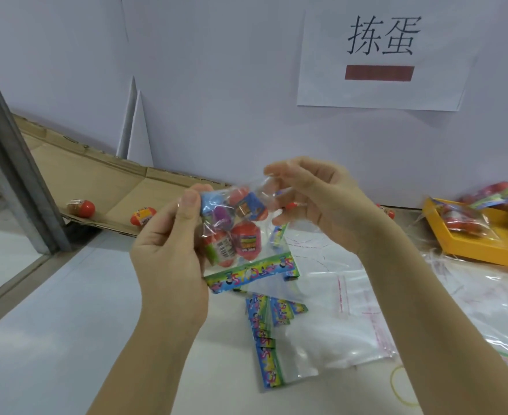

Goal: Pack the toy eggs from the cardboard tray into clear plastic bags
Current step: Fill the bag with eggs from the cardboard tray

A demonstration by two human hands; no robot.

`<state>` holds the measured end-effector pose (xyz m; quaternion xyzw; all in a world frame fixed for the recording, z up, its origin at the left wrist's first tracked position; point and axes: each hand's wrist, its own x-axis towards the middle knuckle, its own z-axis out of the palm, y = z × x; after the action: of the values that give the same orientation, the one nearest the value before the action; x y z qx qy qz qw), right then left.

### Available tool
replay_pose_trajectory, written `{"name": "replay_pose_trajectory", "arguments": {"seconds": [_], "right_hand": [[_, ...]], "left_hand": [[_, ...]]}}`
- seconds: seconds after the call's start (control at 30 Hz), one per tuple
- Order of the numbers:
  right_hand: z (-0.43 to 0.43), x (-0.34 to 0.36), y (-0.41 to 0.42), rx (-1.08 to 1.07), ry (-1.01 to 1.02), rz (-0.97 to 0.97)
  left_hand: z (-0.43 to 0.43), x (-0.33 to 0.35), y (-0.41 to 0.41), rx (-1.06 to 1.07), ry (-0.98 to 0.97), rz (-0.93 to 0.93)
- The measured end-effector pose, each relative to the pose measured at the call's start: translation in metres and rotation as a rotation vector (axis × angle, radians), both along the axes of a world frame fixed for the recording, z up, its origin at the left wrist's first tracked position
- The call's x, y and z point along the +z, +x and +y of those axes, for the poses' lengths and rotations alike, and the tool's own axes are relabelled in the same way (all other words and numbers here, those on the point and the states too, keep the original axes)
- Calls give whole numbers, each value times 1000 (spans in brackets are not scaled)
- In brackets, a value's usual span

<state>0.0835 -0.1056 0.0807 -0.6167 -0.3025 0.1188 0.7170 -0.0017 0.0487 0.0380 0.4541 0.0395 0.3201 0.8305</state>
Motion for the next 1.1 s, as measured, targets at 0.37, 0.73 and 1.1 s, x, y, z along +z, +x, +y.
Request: {"name": "replay_pose_trajectory", "arguments": {"seconds": [0.37,0.73,1.1], "right_hand": [[2,1,-2,3,-68,-96],[-10,-1,7,-98,173,58],[-12,1,9,-124,180,83]], "left_hand": [[2,3,-3,49,-5,-32],[10,-3,6,-284,89,118],[7,-6,4,-266,247,173]]}}
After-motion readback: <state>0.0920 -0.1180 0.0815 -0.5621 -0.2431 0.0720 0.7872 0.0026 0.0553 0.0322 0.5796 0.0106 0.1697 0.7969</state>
